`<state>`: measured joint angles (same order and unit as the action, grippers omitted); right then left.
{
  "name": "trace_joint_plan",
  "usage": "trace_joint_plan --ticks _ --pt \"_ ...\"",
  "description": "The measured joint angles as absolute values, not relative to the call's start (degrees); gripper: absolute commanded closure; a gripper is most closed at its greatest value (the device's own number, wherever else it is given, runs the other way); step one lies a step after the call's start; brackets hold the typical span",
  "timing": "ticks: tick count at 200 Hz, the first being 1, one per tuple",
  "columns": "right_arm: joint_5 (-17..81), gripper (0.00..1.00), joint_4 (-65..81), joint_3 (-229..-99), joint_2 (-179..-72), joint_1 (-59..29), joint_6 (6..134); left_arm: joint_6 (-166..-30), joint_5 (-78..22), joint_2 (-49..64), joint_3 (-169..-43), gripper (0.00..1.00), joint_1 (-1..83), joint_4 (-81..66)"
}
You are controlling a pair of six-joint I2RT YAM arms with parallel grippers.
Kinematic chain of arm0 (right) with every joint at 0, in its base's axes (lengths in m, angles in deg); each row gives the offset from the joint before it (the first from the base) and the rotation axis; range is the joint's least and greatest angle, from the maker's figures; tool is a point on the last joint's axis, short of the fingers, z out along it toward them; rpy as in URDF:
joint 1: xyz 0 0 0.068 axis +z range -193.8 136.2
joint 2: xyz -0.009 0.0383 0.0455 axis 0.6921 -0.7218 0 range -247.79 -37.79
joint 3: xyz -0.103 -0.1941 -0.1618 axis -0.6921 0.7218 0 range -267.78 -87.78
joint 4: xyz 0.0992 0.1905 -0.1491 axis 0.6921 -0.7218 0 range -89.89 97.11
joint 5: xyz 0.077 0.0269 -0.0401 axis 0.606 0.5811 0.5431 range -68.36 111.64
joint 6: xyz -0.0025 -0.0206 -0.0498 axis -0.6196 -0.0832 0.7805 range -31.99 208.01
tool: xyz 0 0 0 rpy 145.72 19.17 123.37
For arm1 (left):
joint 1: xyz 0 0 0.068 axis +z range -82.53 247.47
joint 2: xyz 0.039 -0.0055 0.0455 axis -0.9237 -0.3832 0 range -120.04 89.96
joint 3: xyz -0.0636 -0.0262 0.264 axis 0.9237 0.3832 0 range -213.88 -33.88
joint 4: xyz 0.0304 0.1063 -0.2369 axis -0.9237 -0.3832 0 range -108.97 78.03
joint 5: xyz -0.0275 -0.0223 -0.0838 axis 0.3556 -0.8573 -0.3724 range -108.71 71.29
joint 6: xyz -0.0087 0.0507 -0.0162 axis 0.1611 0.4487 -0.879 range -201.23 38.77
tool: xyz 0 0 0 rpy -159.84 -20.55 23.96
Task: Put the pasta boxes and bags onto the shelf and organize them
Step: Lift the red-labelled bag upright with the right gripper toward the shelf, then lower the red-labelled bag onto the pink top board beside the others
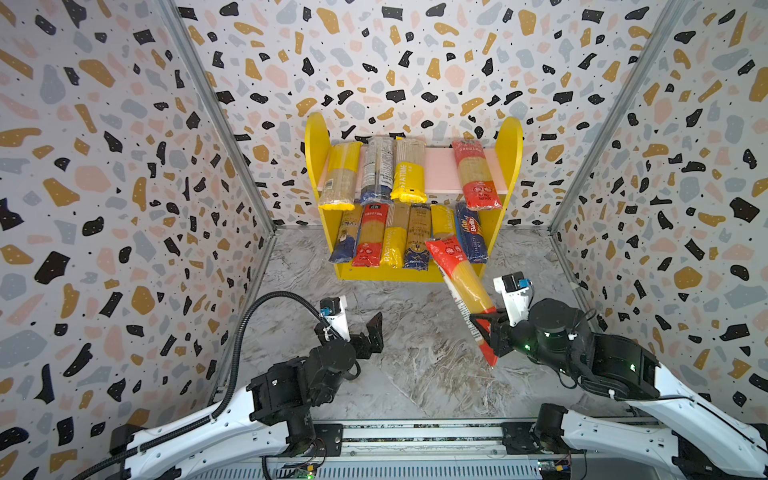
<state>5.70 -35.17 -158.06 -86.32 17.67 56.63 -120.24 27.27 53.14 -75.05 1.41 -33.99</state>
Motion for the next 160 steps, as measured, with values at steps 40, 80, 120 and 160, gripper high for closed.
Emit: trace_joint_plan --ticks 40,80,120,160 --pt "3.95 0.78 -35.26 -169.67 -94.94 17.67 64.37 -119.58 27.84 53.53 -76.88 0.0 1.41 -35.48" --pt "1.63 0.79 -35.15 -179.83 -103.22 17.72 70.89 -118.44 28.64 52.79 -78.17 0.01 1.41 -36.38" --pt "-0.68 0.78 -34.62 -194.19 -114.41 17.72 77.11 -116.43 29.89 52.2 -79.64 0.01 1.41 -36.53" --pt "-4.03 0.78 -32.35 -209.23 -125.6 17.72 84.96 -114.57 31.27 52.33 -80.82 0.01 1.41 -36.4"
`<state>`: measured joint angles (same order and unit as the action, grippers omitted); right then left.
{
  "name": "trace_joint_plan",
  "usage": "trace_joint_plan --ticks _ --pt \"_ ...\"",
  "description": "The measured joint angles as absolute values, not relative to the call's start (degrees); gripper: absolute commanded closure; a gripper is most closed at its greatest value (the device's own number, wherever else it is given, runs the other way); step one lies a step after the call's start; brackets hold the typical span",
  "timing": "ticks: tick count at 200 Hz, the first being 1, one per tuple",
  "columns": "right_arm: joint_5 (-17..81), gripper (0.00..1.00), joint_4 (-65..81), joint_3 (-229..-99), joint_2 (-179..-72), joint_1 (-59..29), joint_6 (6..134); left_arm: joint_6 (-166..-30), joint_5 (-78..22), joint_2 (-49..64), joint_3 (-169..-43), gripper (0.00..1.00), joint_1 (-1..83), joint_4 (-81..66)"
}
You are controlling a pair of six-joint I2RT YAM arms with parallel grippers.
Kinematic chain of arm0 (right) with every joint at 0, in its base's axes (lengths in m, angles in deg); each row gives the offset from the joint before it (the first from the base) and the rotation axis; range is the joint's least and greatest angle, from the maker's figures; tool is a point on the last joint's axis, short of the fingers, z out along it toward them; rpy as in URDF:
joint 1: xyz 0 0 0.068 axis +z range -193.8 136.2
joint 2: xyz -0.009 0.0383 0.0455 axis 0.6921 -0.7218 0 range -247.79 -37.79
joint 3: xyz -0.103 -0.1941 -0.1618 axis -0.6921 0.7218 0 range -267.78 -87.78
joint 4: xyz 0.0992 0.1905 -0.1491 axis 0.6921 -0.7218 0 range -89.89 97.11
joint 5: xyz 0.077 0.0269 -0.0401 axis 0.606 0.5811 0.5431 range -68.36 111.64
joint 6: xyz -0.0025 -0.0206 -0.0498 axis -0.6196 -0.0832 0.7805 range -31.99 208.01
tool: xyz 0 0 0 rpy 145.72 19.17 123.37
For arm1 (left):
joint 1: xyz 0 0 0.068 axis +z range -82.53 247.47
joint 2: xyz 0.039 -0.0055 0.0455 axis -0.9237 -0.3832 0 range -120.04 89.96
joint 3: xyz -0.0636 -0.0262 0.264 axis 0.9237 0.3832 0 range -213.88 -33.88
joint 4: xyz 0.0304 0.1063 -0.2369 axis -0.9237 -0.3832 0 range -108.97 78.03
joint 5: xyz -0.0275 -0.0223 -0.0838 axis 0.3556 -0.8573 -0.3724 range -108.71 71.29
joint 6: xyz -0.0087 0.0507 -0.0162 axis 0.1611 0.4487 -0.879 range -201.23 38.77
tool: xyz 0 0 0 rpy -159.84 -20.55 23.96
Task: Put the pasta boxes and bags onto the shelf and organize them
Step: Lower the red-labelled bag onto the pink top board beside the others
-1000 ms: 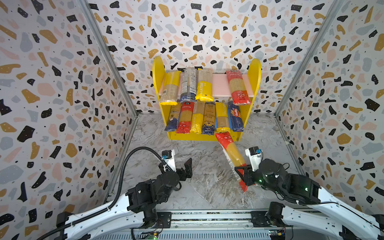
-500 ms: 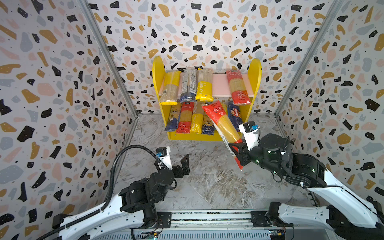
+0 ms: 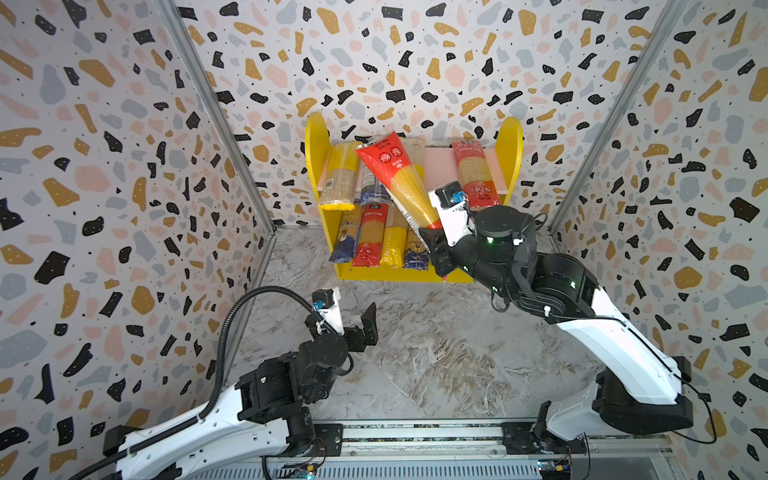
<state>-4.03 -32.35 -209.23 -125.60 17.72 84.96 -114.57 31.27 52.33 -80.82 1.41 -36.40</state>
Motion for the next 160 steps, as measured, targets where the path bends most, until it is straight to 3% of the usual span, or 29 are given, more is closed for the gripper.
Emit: trace_joint_plan --ticks 66,160 --pt "-10.3 0.77 -18.84 -220.07 -139.17 11.95 96.09 -113.48 31.97 53.77 -80.9 0.0 1.41 -37.29" --pt "-11.31 0.76 -13.92 -223.85 -147.92 0.36 91.76 -113.57 34.66 57.6 -80.88 0.01 1.41 -39.0"
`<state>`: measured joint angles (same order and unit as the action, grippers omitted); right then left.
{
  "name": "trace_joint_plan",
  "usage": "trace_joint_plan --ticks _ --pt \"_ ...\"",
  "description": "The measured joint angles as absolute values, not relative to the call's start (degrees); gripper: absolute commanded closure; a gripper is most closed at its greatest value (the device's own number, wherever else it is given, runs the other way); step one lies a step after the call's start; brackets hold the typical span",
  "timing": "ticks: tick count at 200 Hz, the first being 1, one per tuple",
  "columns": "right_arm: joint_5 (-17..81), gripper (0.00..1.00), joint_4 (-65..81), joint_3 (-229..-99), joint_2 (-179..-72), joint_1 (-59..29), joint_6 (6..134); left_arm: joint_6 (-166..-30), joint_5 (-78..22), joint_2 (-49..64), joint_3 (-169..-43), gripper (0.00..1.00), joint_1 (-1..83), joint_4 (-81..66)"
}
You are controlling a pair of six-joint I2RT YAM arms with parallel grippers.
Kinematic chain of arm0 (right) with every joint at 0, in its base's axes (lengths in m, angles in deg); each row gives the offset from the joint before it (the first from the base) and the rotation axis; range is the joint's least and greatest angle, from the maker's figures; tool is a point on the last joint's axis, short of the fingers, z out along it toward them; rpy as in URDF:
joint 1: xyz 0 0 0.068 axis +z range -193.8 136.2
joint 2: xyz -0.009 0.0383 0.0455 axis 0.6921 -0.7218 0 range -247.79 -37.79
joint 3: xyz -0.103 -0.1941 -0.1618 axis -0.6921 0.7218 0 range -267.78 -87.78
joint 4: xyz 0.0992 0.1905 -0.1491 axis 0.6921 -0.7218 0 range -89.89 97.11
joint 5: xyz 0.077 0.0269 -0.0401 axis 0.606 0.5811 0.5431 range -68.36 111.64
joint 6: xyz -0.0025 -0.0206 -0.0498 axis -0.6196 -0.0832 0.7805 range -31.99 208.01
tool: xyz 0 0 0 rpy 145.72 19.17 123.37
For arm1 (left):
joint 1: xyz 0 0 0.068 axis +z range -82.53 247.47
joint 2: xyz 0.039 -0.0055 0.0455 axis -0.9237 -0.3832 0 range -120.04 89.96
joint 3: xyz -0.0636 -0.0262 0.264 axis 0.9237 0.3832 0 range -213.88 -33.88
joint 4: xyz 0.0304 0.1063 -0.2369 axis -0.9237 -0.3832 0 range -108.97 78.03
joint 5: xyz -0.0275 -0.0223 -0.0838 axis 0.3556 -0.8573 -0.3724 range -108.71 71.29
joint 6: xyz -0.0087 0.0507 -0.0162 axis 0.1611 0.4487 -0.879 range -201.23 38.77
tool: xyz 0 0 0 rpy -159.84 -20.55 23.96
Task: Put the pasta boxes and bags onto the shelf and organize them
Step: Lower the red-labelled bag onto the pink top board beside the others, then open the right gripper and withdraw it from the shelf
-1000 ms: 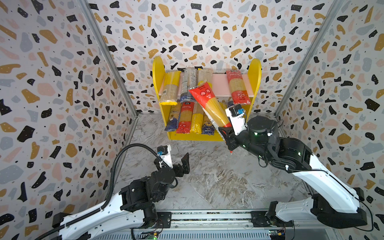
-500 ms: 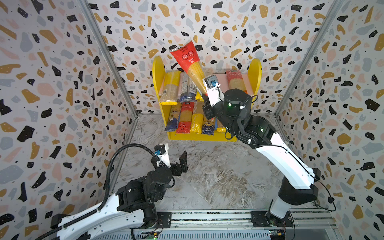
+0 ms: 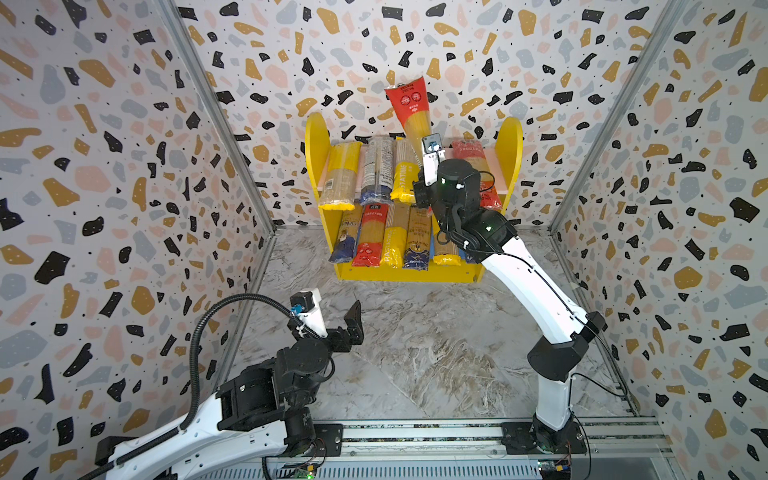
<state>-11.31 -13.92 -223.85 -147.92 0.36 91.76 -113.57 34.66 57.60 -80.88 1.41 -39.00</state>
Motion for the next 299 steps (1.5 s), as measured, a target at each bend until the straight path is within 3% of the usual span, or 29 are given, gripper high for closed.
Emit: trace_joint_plan --ticks 71,197,210,224,239,255,299 --pt "-8.58 0.76 -14.01 -226.28 -148.0 -6.35 81.73 -113.04 36.19 57.09 -80.88 0.0 1.41 -38.98" --pt "-5.23 0.73 -15.5 -226.28 -149.97 -6.37 77.79 -110.82 37.37 54.47 -80.88 0.01 1.41 -38.69" --pt "-4.88 0.63 -15.65 -226.28 -150.34 -6.54 77.46 -110.77 37.39 54.49 -80.88 0.01 1.41 -38.69" --pt "-4.68 0.33 -15.19 -226.28 -150.5 -6.72 76.63 -110.77 37.41 54.54 -80.88 0.0 1.41 -38.69" --pt "-4.4 0.1 -13.75 -227.17 -150.5 -7.03 76.55 -110.77 37.41 54.65 -80.88 0.01 1.41 -38.69" --pt "-3.77 0.03 -12.35 -228.88 -150.5 -7.24 76.26 -110.77 37.34 54.76 -80.88 0.01 1.41 -38.69" --pt "-2.98 0.01 -10.84 -230.04 -150.34 -7.48 75.5 -110.97 37.39 55.32 -80.88 0.0 1.41 -39.0"
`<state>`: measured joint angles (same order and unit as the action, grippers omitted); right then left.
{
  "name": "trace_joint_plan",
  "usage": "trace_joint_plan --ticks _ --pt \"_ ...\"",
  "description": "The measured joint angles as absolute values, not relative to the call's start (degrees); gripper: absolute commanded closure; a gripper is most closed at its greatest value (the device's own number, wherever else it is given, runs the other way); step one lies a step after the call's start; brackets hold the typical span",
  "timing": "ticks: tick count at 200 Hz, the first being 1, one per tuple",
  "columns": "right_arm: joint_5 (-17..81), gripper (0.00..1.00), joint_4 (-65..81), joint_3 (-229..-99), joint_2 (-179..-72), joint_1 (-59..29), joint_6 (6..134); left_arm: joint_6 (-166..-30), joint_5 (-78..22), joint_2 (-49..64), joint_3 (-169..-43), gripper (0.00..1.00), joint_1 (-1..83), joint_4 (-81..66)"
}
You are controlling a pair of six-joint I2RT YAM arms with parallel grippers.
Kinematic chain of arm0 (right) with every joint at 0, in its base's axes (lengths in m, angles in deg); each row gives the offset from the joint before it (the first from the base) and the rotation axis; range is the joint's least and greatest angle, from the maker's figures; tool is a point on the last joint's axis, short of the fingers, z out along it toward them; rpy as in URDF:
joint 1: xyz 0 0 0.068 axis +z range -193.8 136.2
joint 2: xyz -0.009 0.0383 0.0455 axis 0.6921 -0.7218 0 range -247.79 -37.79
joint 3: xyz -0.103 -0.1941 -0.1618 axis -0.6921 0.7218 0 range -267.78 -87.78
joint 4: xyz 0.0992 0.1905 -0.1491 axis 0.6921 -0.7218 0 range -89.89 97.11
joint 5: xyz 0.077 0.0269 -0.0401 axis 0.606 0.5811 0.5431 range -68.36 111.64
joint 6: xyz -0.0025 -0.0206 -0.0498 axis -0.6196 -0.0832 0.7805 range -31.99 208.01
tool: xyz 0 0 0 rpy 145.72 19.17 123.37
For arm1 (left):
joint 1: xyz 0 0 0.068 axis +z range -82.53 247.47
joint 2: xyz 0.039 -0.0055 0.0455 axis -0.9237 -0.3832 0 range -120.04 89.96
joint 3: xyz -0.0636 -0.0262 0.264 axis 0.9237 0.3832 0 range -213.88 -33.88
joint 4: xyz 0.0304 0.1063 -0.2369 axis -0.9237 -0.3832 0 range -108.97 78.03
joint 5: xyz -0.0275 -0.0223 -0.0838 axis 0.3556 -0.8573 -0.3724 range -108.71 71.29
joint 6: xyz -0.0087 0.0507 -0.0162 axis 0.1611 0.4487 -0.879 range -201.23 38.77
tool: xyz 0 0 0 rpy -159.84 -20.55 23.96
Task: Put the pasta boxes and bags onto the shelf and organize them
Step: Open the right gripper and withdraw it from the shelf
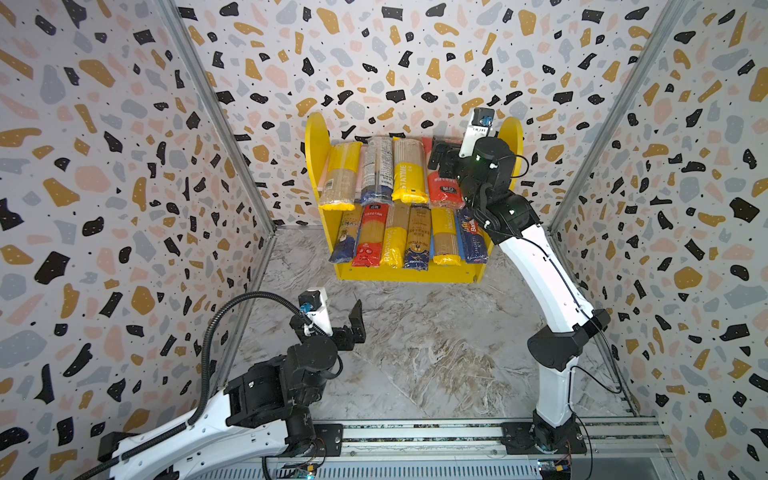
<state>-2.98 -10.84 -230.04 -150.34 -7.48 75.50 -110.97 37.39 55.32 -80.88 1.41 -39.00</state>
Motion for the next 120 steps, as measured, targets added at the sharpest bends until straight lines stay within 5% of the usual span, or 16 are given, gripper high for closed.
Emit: trace_joint_plan --ticks 62,120 --pt "-2.19 0.01 -10.86 -224.66 -145.25 -5.08 77.11 -112.0 38.76 57.23 -80.88 0.0 1.41 -39.54" --pt "-2.48 0.01 -8.11 -191.92 -121.51 3.99 80.57 -112.0 40.58 57.14 -80.2 0.0 1.47 -40.62"
